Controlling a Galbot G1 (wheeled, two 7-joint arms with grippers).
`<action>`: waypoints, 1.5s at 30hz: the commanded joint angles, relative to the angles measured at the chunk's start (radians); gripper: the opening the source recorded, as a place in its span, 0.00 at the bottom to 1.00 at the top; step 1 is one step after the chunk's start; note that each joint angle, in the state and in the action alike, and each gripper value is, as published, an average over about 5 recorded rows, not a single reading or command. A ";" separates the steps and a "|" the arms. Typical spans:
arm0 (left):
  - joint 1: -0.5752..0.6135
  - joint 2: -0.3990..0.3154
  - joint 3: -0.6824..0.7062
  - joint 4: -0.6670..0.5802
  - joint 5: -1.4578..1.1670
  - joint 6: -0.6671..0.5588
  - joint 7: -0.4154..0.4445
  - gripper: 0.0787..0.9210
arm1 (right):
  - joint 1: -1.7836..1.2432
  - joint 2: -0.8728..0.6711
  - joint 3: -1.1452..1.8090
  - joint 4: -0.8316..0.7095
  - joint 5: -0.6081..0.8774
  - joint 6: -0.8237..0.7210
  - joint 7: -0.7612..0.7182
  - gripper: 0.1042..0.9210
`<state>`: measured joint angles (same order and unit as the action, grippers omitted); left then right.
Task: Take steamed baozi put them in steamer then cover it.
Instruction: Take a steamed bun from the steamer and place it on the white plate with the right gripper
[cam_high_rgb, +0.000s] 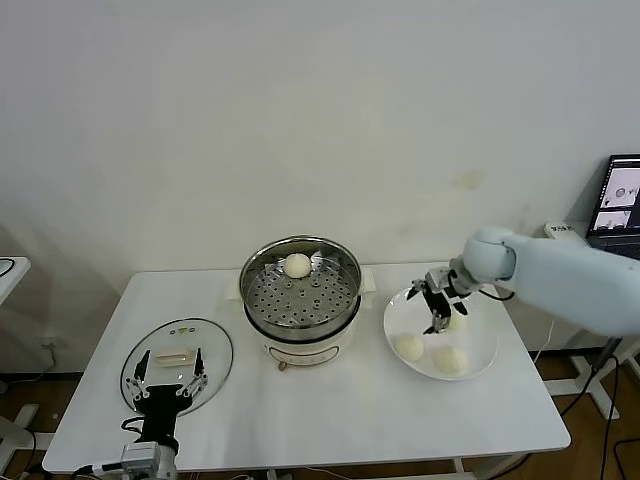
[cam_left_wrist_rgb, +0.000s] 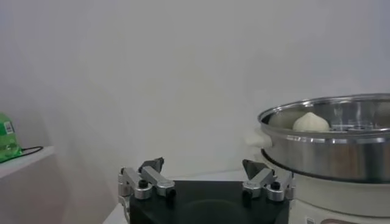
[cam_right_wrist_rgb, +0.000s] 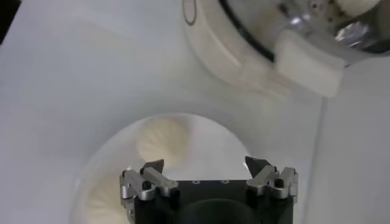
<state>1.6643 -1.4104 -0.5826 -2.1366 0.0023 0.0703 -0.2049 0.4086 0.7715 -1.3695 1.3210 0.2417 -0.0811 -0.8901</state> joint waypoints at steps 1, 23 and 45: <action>-0.002 0.003 -0.004 0.006 -0.003 0.002 0.000 0.88 | -0.058 0.039 0.025 -0.065 -0.030 0.009 -0.062 0.88; 0.001 0.003 -0.018 0.015 -0.016 0.001 0.004 0.88 | -0.147 0.131 0.097 -0.199 -0.069 0.030 -0.107 0.88; 0.005 0.000 -0.023 0.015 -0.022 -0.001 0.003 0.88 | -0.183 0.163 0.119 -0.236 -0.088 0.024 -0.108 0.79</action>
<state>1.6686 -1.4108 -0.6059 -2.1190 -0.0200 0.0694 -0.2020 0.2326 0.9279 -1.2567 1.0951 0.1577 -0.0557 -0.9997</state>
